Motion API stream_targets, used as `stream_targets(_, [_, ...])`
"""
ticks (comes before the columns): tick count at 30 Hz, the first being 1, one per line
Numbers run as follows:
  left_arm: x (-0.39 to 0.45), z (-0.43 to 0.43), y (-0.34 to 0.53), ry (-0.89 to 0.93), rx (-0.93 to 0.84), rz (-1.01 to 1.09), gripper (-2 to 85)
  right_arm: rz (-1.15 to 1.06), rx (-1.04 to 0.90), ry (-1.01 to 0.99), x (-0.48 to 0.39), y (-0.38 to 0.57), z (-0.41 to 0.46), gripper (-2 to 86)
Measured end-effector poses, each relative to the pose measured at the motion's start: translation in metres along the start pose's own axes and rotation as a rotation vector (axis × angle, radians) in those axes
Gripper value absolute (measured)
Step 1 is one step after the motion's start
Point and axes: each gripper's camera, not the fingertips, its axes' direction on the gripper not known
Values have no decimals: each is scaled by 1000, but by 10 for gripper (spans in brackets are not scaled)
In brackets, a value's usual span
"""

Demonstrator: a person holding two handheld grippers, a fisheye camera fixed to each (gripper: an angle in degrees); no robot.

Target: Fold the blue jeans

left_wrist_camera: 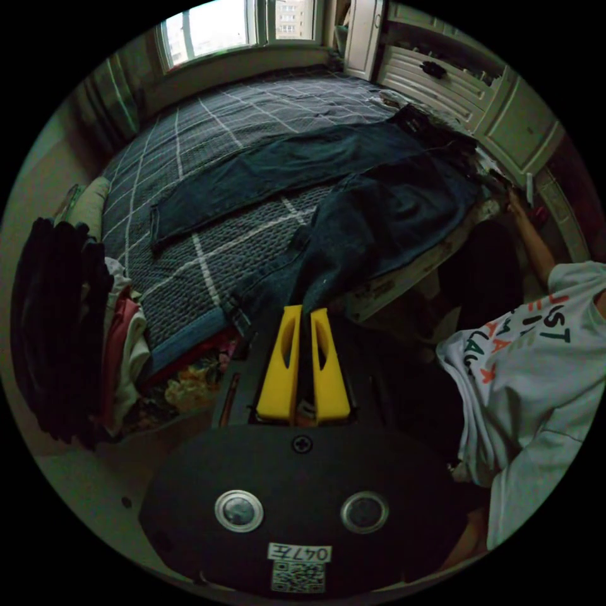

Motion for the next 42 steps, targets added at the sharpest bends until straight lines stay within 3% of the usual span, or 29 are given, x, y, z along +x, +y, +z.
stream_targets(4, [16, 1, 9, -34, -1, 66, 3, -372, 64, -322, -171, 3, -16, 39])
stream_targets(9, [55, -5, 24, 21, -27, 229, 8, -880, 56, -796, -465, 36, -23, 36])
stream_targets(15, [107, 10, 50, -66, -113, 382, 27, -1246, -5, -1065, -765, 109, -2, 41])
stream_targets(20, [100, 19, 79, -56, -25, 310, 19, -1441, -200, -1301, -972, 190, 11, 67])
stream_targets(26, [57, 25, 124, 122, 149, 166, 7, -1538, -437, -1479, -1167, 278, 30, 111])
stream_targets(30, [32, 32, 153, 192, 228, 118, 3, -1576, -648, -1655, -1265, 315, 57, 23])
stream_targets(35, [-4, 24, 188, 62, 371, 38, -1, -1511, -335, -1576, -1334, 305, 59, 2])
stream_targets(38, [-50, 13, 207, -72, 474, -170, -6, -1473, -174, -1439, -1399, 291, 74, 1])
stream_targets(40, [-95, 16, 220, -87, 483, -396, -7, -1530, -189, -1328, -1451, 295, 99, 1])
stream_targets(42, [-122, 26, 232, -10, 515, -488, -7, -1646, -299, -1184, -1519, 320, 149, 4])
